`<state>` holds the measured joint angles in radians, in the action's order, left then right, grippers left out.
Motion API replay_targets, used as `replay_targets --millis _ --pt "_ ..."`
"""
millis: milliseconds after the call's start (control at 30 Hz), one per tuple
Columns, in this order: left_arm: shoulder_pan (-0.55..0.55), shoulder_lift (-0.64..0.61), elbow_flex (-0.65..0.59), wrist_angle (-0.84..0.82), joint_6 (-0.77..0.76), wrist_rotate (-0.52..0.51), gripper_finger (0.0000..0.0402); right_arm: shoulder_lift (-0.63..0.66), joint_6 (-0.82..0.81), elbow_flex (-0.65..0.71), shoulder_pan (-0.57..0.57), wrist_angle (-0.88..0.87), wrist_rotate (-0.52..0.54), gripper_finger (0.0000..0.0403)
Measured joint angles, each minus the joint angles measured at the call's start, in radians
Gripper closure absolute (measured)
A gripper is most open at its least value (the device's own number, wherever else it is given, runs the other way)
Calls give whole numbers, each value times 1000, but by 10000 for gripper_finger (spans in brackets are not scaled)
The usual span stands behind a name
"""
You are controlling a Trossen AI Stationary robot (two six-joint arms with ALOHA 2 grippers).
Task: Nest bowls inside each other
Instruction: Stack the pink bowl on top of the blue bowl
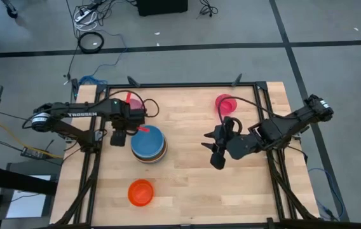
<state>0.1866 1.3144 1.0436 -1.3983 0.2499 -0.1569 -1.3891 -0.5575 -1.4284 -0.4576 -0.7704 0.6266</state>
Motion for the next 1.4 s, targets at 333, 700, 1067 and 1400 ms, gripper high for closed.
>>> replay_targets --millis 333,700,1067,1400 --pt "64 0 -204 118 74 -118 198 0 -8 0 -43 -3 2 252" --pt "62 0 -118 148 67 -195 198 0 -16 0 -36 -37 26 252" --pt "162 0 -131 275 188 -188 198 0 -34 0 -30 -47 28 252" --pt "233 0 -208 378 233 -123 198 0 -53 0 -30 -51 28 252"
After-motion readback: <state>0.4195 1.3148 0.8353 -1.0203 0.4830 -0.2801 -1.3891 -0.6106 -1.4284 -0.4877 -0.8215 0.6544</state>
